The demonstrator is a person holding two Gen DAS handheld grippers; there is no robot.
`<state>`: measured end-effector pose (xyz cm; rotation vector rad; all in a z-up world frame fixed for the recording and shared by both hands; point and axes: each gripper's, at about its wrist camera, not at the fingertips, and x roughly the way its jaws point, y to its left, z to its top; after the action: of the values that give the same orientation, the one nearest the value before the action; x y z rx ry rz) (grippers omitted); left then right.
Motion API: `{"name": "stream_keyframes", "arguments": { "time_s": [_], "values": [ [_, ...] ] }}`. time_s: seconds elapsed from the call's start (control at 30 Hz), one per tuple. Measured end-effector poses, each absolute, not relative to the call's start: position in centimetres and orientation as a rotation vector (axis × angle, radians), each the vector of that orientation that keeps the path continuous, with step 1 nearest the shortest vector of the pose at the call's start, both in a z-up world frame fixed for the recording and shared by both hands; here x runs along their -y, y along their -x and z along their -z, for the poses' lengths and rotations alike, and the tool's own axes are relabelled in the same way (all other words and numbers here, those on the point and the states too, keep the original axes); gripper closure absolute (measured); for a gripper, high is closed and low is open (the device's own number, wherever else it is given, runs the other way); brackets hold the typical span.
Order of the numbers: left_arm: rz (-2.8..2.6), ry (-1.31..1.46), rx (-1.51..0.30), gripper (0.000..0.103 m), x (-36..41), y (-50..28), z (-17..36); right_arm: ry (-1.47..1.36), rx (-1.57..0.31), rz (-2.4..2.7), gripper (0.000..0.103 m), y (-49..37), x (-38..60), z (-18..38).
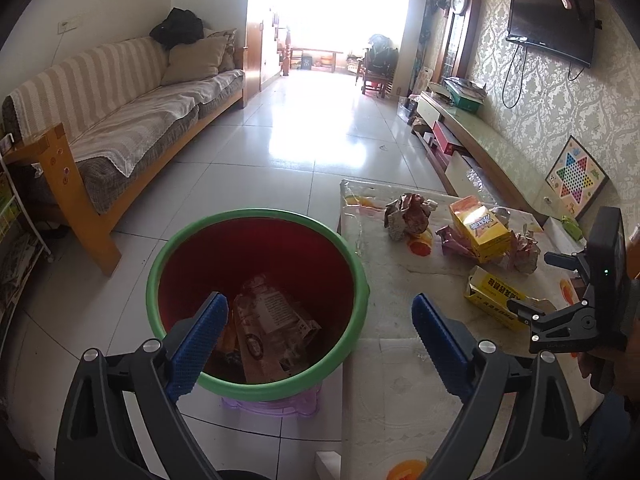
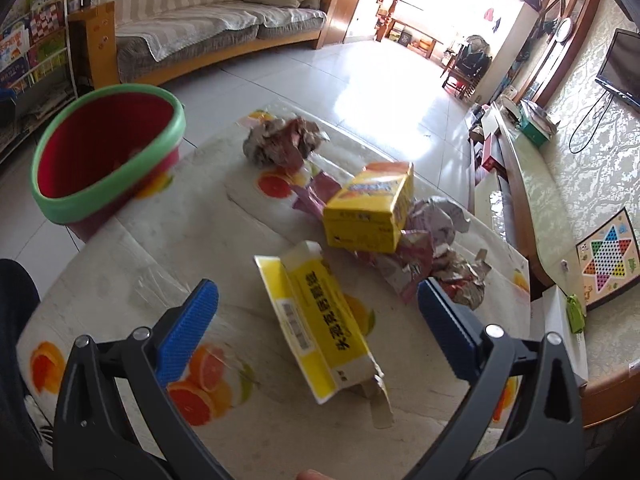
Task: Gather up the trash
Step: 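Grasp the yellow medicine box with the right tool and lift it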
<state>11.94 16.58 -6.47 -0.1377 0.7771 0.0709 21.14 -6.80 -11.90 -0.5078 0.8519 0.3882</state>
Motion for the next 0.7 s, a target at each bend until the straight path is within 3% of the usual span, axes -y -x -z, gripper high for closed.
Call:
{"name": "stream_keyframes", "arguments": {
  "time_s": [0.47, 0.5, 0.57, 0.63, 0.7],
  "values": [
    [-0.063, 0.088, -0.826, 0.013, -13.9, -11.3, 6.1, 0.563, -0.933, -0.448, 0.006, -23.0, 7.8, 17.7],
    [-0.064, 0.084, -0.829, 0.013, -13.8, -11.4, 6.1, 0.550, -0.944, -0.452, 0.009, -23.2, 7.9, 17.8],
    [-0.060, 0.081, -0.832, 0.013, -13.8, -11.8, 6.1, 0.523, -0.971, -0.456, 0.033, -23.5, 8.2, 18.1],
    [-0.053, 0.075, -0.831, 0.013, -13.4, -12.3, 6.1, 0.492, -0.997, -0.460, 0.045, -23.7, 8.6, 18.4],
    [-0.036, 0.070, -0.829, 0.013, -12.8, -13.0, 6.1, 0.478, -0.995, -0.452, 0.048, -23.7, 8.9, 18.5]
  ]
}}
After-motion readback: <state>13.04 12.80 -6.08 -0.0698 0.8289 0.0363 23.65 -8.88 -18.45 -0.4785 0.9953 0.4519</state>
